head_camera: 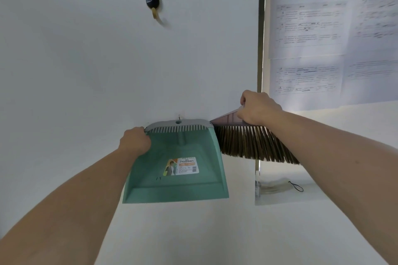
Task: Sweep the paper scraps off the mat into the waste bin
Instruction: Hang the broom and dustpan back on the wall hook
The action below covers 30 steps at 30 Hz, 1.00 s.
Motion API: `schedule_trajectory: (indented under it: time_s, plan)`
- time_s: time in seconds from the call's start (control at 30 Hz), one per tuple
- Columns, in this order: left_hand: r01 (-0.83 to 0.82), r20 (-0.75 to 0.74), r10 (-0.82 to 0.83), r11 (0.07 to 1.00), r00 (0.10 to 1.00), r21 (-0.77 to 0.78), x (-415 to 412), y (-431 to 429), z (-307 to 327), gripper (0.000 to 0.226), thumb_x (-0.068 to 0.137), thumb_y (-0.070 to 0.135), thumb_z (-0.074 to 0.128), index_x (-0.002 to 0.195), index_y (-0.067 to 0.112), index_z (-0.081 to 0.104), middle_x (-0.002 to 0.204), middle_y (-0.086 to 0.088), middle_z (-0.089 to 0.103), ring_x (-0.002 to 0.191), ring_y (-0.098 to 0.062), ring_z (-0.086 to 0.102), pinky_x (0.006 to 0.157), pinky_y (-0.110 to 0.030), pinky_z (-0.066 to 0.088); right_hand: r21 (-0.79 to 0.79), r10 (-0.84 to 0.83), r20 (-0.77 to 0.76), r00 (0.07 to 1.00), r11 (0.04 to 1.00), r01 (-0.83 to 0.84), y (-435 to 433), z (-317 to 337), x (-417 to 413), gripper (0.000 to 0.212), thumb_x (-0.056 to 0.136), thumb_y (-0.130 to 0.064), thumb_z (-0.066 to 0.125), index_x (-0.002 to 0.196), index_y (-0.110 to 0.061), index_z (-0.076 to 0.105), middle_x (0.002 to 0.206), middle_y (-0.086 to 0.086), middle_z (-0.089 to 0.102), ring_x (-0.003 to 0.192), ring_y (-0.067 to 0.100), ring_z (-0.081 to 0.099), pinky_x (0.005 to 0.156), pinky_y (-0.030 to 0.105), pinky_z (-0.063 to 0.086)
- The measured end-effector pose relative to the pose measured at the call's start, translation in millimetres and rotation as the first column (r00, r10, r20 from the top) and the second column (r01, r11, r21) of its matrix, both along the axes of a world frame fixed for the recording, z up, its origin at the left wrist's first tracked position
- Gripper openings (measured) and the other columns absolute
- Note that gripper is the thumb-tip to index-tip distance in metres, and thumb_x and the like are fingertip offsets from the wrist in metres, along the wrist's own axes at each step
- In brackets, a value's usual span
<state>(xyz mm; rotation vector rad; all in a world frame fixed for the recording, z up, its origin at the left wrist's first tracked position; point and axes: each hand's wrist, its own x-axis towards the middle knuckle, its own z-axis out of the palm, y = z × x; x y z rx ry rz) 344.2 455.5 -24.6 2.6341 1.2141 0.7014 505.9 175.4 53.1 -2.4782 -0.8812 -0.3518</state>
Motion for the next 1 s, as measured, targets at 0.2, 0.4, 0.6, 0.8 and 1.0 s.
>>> schedule_trajectory:
  time_s: [0.2, 0.4, 0.6, 0.8, 1.0]
  plan:
    - [-0.04, -0.107, 0.032, 0.997, 0.994, -0.073, 7.3, -3.1, -9.7, 0.026, 0.096, 0.012, 0.042, 0.113, 0.004, 0.06, 0.111, -0.014, 0.062, 0.085, -0.025, 0.053, 0.068, -0.03, 0.042, 0.001, 0.001, -0.008, 1.0, 1.0, -0.001, 0.2, 0.1, -1.1, 0.036, 0.088, -0.025, 0.059, 0.122, -0.018, 0.051, 0.102, 0.002, 0.047, 0.092, 0.023, 0.049, 0.075, 0.034, 0.041]
    - [0.079, -0.031, -0.078, 0.996, 0.996, 0.035, 3.3, -3.1, -17.8, 0.028, 0.099, 0.017, 0.04, 0.12, 0.009, 0.056, 0.113, -0.015, 0.063, 0.093, -0.028, 0.054, 0.073, -0.031, 0.04, -0.025, -0.006, 0.017, 1.0, 1.0, 0.007, 0.5, 0.9, -1.9, 0.037, 0.086, -0.018, 0.058, 0.122, -0.019, 0.051, 0.102, 0.003, 0.047, 0.093, 0.024, 0.05, 0.074, 0.034, 0.041]
    - [0.113, 0.076, -0.118, 0.991, 0.99, 0.073, 2.9, 3.0, 0.4, 0.027, 0.1, 0.02, 0.039, 0.112, 0.007, 0.059, 0.112, -0.017, 0.064, 0.097, -0.033, 0.056, 0.075, -0.032, 0.04, -0.027, -0.008, 0.01, 1.0, 1.0, 0.008, 0.8, 1.9, -2.6, 0.037, 0.087, -0.021, 0.058, 0.122, -0.018, 0.051, 0.102, 0.003, 0.048, 0.093, 0.024, 0.051, 0.074, 0.034, 0.042]
    - [0.078, 0.007, -0.078, 0.996, 0.997, 0.039, 10.3, -4.9, 0.8, 0.025, 0.099, 0.016, 0.04, 0.113, 0.006, 0.058, 0.111, -0.016, 0.063, 0.087, -0.025, 0.047, 0.072, -0.031, 0.04, -0.016, 0.003, 0.009, 1.0, 1.0, -0.003, 0.0, 1.0, 0.6, 0.037, 0.088, -0.022, 0.059, 0.124, -0.019, 0.051, 0.101, 0.001, 0.048, 0.092, 0.022, 0.05, 0.075, 0.033, 0.042]
    - [0.06, -0.042, -0.061, 0.998, 0.997, -0.026, 2.4, 2.4, -8.7, 0.026, 0.098, 0.018, 0.04, 0.112, 0.007, 0.059, 0.113, -0.016, 0.062, 0.087, -0.026, 0.049, 0.074, -0.031, 0.041, -0.011, -0.013, 0.0, 1.0, 1.0, 0.013, 0.0, -2.1, 3.9, 0.038, 0.086, -0.022, 0.058, 0.123, -0.019, 0.052, 0.104, 0.003, 0.049, 0.094, 0.024, 0.052, 0.077, 0.035, 0.045]
